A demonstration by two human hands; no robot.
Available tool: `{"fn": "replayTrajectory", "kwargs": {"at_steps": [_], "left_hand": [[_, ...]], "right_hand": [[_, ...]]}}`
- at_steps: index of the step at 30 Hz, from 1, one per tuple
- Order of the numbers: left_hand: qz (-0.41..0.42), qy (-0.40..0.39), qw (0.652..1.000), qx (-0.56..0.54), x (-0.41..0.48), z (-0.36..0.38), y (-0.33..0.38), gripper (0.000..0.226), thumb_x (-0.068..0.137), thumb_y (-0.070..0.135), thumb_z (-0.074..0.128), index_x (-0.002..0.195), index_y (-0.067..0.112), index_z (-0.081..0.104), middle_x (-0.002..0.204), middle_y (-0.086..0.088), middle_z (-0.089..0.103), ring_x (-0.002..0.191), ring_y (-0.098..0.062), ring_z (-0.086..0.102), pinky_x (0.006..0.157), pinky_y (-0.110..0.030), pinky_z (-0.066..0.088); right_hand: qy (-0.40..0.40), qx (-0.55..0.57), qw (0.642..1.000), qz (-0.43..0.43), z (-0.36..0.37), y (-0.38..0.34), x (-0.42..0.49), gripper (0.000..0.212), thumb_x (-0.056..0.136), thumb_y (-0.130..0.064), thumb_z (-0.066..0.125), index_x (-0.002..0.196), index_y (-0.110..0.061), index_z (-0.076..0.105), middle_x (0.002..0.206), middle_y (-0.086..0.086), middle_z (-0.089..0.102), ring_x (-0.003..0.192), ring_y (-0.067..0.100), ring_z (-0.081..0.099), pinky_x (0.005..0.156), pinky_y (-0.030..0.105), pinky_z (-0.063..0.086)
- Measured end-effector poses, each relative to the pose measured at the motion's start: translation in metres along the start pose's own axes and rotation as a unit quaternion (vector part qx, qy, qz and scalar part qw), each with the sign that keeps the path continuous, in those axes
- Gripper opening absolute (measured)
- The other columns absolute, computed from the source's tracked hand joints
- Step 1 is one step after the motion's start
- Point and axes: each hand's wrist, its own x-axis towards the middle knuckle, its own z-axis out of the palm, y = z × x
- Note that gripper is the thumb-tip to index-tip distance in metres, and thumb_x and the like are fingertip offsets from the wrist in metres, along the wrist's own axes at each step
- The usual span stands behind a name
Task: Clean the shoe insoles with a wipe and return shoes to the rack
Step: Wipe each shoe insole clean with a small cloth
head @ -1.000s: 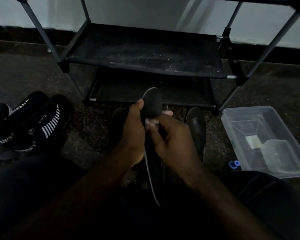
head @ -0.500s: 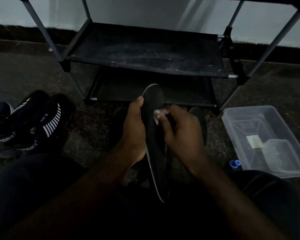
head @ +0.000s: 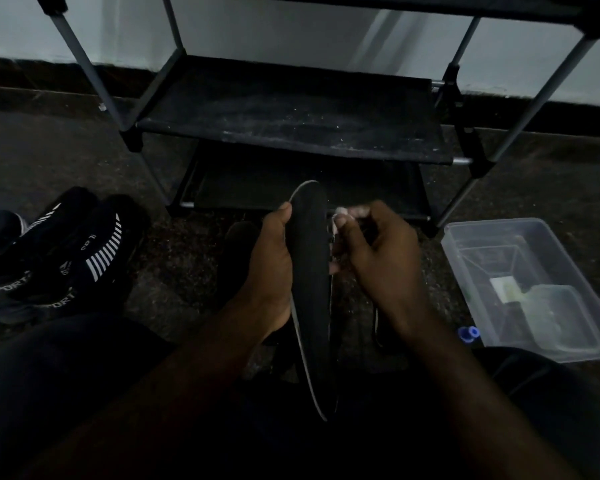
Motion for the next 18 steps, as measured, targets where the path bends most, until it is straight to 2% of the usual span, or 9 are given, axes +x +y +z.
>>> {"fn": "replayTrajectory", "kwargs": {"at_steps": [2,5,8,11,13,15,16,18], "left_hand": [[-0.003,0.000,1.000,0.006,0.0002,-0.0011,0.0008,0.056,0.098,0.047,0.031,0.117,0.005,0.063,0.097,-0.015,0.071,0.086,-0.026,0.069,0.088,-0.049,0.052],[-0.005,-0.012,1.000,-0.005,0.0012,-0.0014,0.0022,0.059,0.099,0.047,0.027,0.118,0.004,0.063,0.101,-0.017,0.071,0.086,-0.029,0.069,0.083,-0.044,0.054],[-0.013,-0.058,0.998,-0.024,0.0018,0.0000,0.0032,0.065,0.098,0.049,0.020,0.105,0.002,0.065,0.088,-0.019,0.063,0.080,-0.030,0.060,0.082,-0.040,0.048],[-0.024,-0.079,0.995,-0.052,0.0032,-0.0009,0.0021,0.067,0.096,0.050,0.020,0.098,0.005,0.070,0.083,-0.017,0.057,0.079,-0.028,0.055,0.079,-0.039,0.045],[-0.017,-0.051,0.997,-0.052,0.0048,-0.0014,0.0010,0.063,0.098,0.047,0.023,0.090,0.010,0.075,0.087,-0.014,0.066,0.083,-0.026,0.061,0.084,-0.042,0.049],[-0.010,-0.027,0.999,-0.047,0.0056,-0.0016,0.0009,0.056,0.099,0.045,0.027,0.099,0.011,0.072,0.098,-0.013,0.072,0.094,-0.027,0.064,0.093,-0.050,0.049],[-0.011,-0.023,0.999,-0.048,0.0050,-0.0011,0.0007,0.055,0.098,0.045,0.028,0.100,0.010,0.071,0.100,-0.013,0.072,0.095,-0.027,0.064,0.092,-0.050,0.050],[-0.014,-0.018,0.998,-0.063,0.0045,-0.0007,0.0005,0.057,0.098,0.044,0.029,0.090,0.009,0.073,0.091,-0.014,0.071,0.086,-0.024,0.064,0.082,-0.039,0.052]], "right_hand": [[-0.014,0.169,0.982,0.087,-0.0028,-0.0059,-0.0011,0.012,0.097,-0.015,0.060,0.098,-0.003,0.063,0.079,0.005,0.071,0.064,0.017,0.069,0.054,0.032,0.056],[-0.042,0.283,0.949,0.136,-0.0064,-0.0083,-0.0003,0.013,0.098,-0.011,0.056,0.101,0.000,0.061,0.078,0.013,0.068,0.059,0.019,0.062,0.049,0.030,0.048],[-0.055,0.308,0.941,0.126,-0.0063,-0.0067,0.0012,0.012,0.098,-0.007,0.054,0.106,-0.005,0.062,0.077,0.017,0.066,0.060,0.021,0.057,0.051,0.029,0.046],[-0.061,0.300,0.945,0.116,-0.0053,-0.0058,-0.0017,0.025,0.097,-0.001,0.053,0.117,-0.011,0.065,0.074,0.017,0.066,0.064,0.023,0.059,0.057,0.029,0.051],[-0.062,0.311,0.941,0.116,-0.0046,-0.0077,-0.0038,0.025,0.095,0.002,0.054,0.109,-0.012,0.070,0.079,0.014,0.070,0.068,0.020,0.063,0.060,0.028,0.053],[-0.063,0.331,0.931,0.137,-0.0035,-0.0110,-0.0054,0.023,0.092,0.003,0.057,0.097,-0.013,0.073,0.083,0.011,0.073,0.072,0.018,0.066,0.060,0.027,0.055],[-0.069,0.345,0.924,0.149,-0.0027,-0.0114,-0.0059,0.023,0.091,0.003,0.058,0.093,-0.014,0.074,0.085,0.010,0.074,0.074,0.018,0.067,0.061,0.027,0.056],[-0.095,0.366,0.911,0.166,-0.0013,-0.0117,-0.0071,0.022,0.089,0.002,0.058,0.091,-0.014,0.073,0.089,0.008,0.075,0.080,0.019,0.069,0.069,0.031,0.056]]}}
